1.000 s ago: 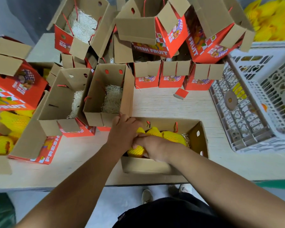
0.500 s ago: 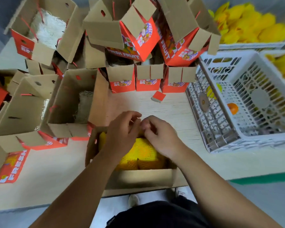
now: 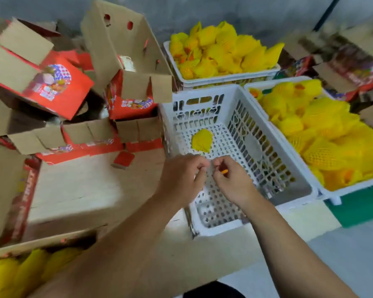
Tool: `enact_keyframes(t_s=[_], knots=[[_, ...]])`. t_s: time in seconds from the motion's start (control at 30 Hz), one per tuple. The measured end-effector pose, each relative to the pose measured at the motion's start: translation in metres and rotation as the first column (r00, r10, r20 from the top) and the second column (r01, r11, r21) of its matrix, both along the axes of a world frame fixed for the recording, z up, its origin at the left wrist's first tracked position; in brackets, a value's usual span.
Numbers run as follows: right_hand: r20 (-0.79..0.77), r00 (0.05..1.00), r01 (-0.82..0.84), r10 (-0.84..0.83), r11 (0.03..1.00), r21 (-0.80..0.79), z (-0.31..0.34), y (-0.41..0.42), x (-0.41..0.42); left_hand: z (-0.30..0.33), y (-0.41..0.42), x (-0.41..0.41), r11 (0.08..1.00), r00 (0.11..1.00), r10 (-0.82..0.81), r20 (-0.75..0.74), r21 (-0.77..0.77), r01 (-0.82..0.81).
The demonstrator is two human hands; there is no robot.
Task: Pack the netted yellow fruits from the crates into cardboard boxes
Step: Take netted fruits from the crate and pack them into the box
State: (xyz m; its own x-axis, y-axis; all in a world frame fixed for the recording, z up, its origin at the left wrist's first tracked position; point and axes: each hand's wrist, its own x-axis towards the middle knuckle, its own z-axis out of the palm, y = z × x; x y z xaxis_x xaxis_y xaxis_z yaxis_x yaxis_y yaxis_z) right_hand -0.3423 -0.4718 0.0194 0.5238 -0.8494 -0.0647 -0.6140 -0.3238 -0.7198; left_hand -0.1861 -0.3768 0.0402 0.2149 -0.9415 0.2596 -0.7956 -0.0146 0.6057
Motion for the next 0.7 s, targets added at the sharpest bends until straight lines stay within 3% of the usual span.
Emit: enact_keyframes(t_s=[0.07,0.13,0.3,0.37,0.47,0.53,0.6,0.63,0.67,0.7], knots=[[-0.271,0.956,-0.088,0.112,0.991,0.097,-0.022,-0.048,-0.003,-0.007,-0.032,-0.001,0.987,0.982,-0.011,0.187,0.16,-0.02],[-0.442,0.879,-0.123,0.178,0.981,0.151,-0.047,-0.084,0.005,-0.015,-0.052,0.003,0.957,0.934,-0.018,0.358,0.275,-0.087],[-0.602,0.733,-0.215,0.317,0.948,0.237,-0.105,-0.124,0.023,-0.02,-0.079,0.008,0.888,0.808,-0.102,0.58,0.419,-0.188],[-0.58,0.759,-0.168,0.294,0.95,0.262,-0.114,-0.126,0.028,-0.021,-0.085,0.009,0.863,0.779,-0.112,0.617,0.449,-0.231],[-0.421,0.865,-0.105,0.271,0.92,0.377,-0.099,-0.126,0.037,-0.027,-0.09,0.012,0.855,0.768,-0.121,0.629,0.46,-0.241],[-0.145,0.946,-0.161,0.288,0.81,0.563,-0.08,-0.125,0.041,-0.03,-0.092,0.013,0.846,0.787,-0.123,0.604,0.479,-0.235],[0.308,0.926,-0.376,0.217,0.473,0.797,-0.06,-0.122,0.043,-0.032,-0.092,0.013,0.853,0.809,-0.081,0.582,0.46,-0.245],[0.475,0.869,-0.495,0.143,0.294,0.818,-0.052,-0.121,0.044,-0.031,-0.092,0.014,0.863,0.824,-0.048,0.564,0.439,-0.251],[0.562,0.82,-0.572,0.105,0.185,0.8,-0.048,-0.122,0.045,-0.03,-0.092,0.014,0.872,0.838,-0.015,0.545,0.417,-0.256],[0.588,0.804,-0.594,0.089,0.163,0.788,-0.047,-0.123,0.047,-0.029,-0.091,0.014,0.88,0.847,0.011,0.531,0.397,-0.261]])
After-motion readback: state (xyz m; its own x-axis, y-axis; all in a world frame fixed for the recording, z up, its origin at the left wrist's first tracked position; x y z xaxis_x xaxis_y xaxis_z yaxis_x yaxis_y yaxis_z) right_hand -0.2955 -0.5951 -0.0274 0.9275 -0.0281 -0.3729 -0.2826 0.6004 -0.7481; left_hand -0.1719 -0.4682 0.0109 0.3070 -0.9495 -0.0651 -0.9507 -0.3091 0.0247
